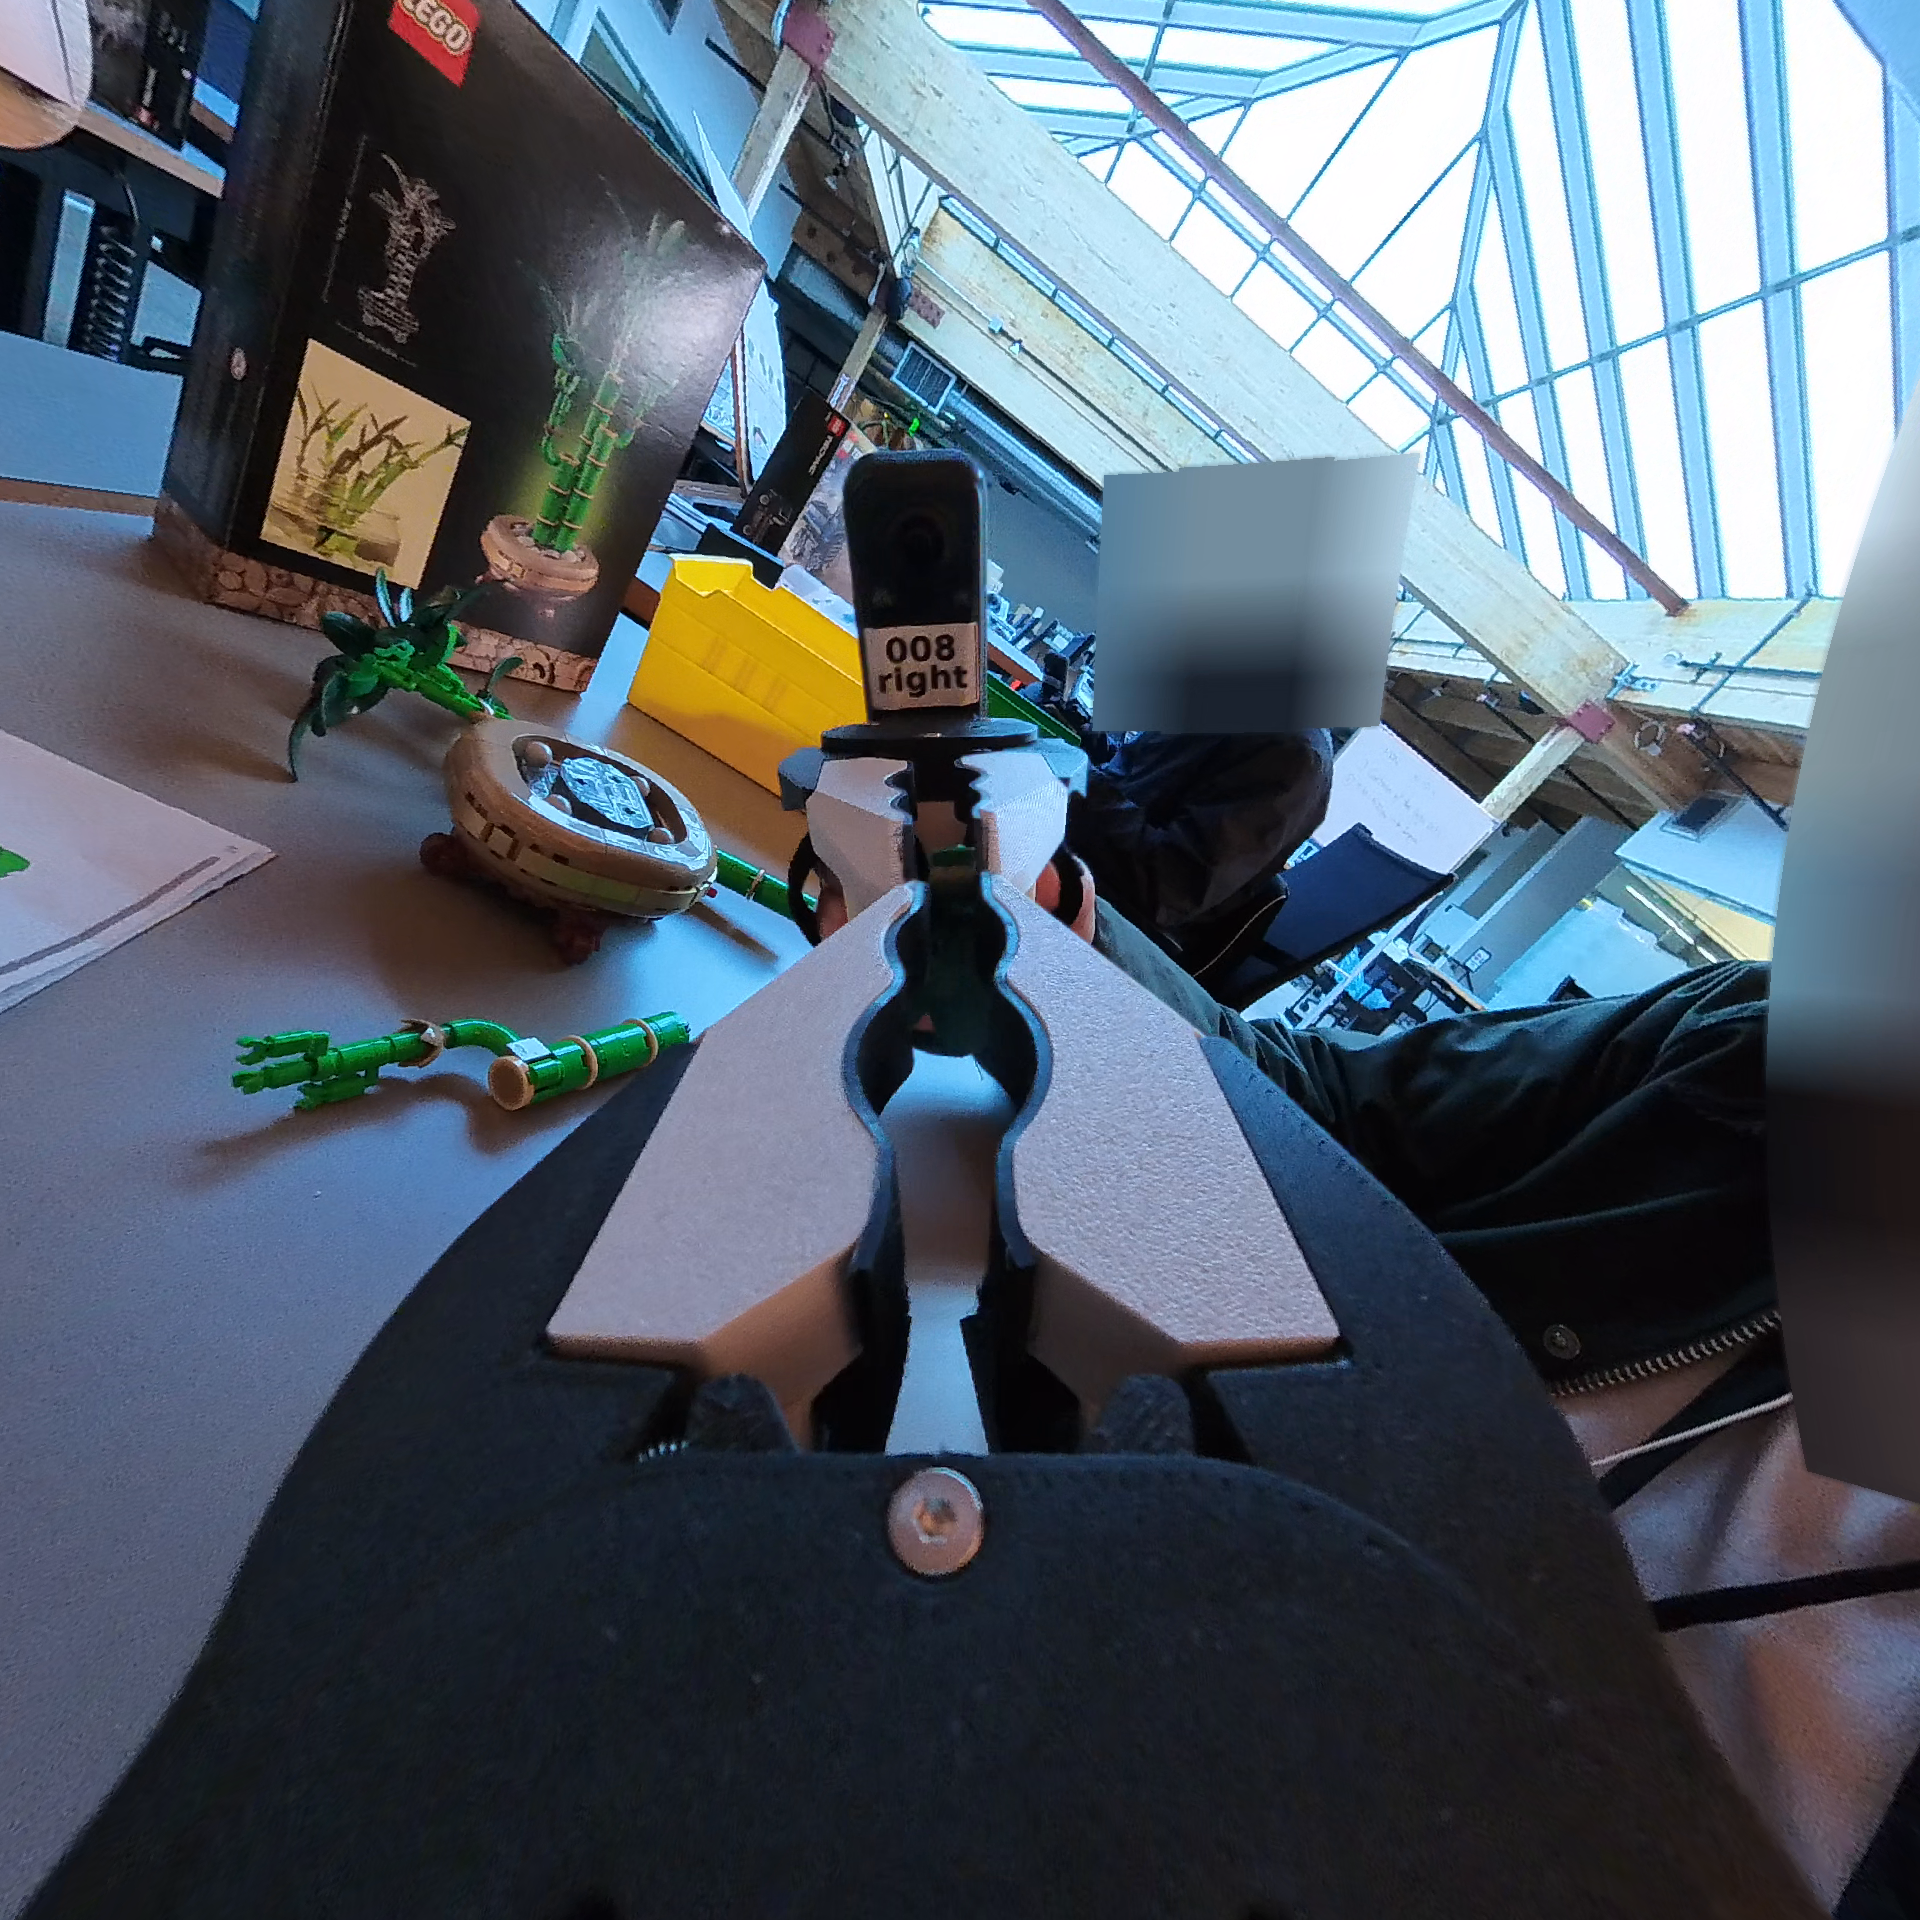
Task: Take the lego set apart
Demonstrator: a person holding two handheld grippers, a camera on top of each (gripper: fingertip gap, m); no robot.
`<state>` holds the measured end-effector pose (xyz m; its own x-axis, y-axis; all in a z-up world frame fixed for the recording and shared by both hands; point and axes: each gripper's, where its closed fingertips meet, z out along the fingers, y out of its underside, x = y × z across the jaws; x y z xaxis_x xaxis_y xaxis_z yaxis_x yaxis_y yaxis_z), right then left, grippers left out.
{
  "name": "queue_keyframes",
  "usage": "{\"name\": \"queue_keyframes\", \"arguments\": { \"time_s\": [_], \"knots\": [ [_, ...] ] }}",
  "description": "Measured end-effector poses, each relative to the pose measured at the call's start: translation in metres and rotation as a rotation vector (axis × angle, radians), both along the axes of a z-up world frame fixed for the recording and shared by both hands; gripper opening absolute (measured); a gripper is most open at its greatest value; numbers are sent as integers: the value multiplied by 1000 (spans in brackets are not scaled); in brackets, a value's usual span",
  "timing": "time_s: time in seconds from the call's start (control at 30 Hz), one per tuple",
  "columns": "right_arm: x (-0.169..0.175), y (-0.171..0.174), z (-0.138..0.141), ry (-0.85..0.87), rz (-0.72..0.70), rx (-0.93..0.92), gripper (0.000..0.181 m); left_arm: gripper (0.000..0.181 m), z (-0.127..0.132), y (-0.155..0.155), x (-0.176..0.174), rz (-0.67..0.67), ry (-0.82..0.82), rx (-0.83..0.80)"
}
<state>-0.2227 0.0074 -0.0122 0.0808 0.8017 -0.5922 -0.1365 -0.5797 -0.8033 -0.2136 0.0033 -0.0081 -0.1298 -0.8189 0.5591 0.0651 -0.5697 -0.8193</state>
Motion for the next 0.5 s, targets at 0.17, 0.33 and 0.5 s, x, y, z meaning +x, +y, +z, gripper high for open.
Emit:
{"name": "queue_keyframes", "arguments": {
  "time_s": [0.17, 0.33, 0.5],
  "knots": [
    [2, 0, 0, -19, -11, 5, 5, 6, -1, 1, 1, 6, 12, 4],
    [7, 2, 3, -3, -20, 7, 5, 23, -4, 1, -2, -2, 40, -3],
    [6, 2, 1, -22, -20, 18, 5, 9, -6, -1, 2, -12, 46, -4]
  ]
}}
